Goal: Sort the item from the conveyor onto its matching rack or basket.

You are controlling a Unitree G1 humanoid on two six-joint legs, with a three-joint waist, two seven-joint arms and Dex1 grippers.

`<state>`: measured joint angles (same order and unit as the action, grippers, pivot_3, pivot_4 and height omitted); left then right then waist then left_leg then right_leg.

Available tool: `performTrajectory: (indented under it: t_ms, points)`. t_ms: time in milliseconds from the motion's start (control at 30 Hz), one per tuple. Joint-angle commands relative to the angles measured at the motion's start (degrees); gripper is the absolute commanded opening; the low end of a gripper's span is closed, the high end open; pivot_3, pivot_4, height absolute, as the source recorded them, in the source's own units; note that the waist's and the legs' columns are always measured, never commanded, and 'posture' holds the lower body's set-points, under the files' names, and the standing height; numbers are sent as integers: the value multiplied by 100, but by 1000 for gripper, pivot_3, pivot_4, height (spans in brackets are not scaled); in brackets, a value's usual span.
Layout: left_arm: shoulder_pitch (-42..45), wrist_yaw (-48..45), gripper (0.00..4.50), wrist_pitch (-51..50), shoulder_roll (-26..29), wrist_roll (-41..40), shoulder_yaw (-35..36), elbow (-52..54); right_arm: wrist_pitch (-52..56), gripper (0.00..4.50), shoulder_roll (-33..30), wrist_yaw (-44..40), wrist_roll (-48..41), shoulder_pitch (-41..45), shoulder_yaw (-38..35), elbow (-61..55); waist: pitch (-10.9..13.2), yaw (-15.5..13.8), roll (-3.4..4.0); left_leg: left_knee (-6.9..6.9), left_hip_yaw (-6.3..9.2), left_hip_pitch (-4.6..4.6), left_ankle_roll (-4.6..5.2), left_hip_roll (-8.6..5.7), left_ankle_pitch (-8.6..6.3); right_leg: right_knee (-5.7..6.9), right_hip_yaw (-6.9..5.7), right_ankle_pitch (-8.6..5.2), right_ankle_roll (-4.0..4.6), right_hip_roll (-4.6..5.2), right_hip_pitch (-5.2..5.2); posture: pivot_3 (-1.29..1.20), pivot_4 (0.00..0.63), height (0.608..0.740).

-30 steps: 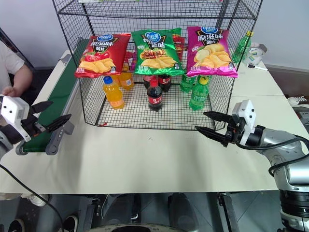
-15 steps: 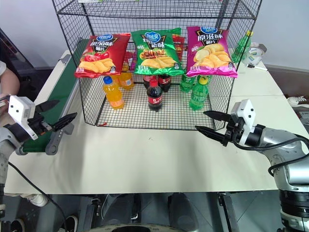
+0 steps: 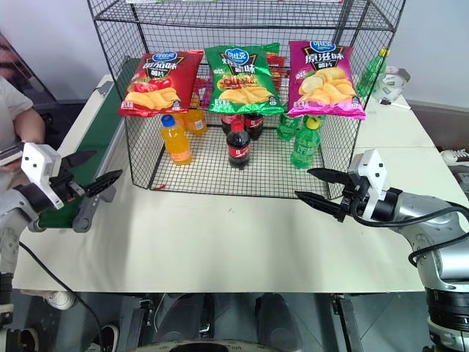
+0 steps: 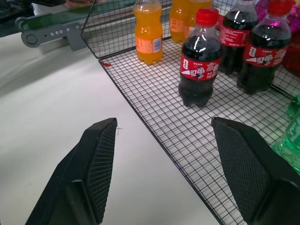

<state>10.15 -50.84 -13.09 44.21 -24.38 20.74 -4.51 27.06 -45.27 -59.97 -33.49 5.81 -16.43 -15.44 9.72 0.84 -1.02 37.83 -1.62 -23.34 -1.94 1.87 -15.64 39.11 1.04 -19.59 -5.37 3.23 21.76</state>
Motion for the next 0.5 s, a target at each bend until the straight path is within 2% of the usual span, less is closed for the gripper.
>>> performTrajectory:
  t_ms: [33,500]
  points:
    - [143,-45,4500,129,-14,9,-44,-42,-164,3333,-111,-48,-68,-86,-262,-86,0,-15,0,4,0,-1,2,0,-1,0,-1,0,0,0,-1,0,150,739]
    - [373,-159,4500,293,-69,79,-250,-308,-199,3333,-182,13,-81,-352,-391,-226,0,-7,0,13,3,0,6,1,-3,3,-4,0,0,-2,-8,0,150,739]
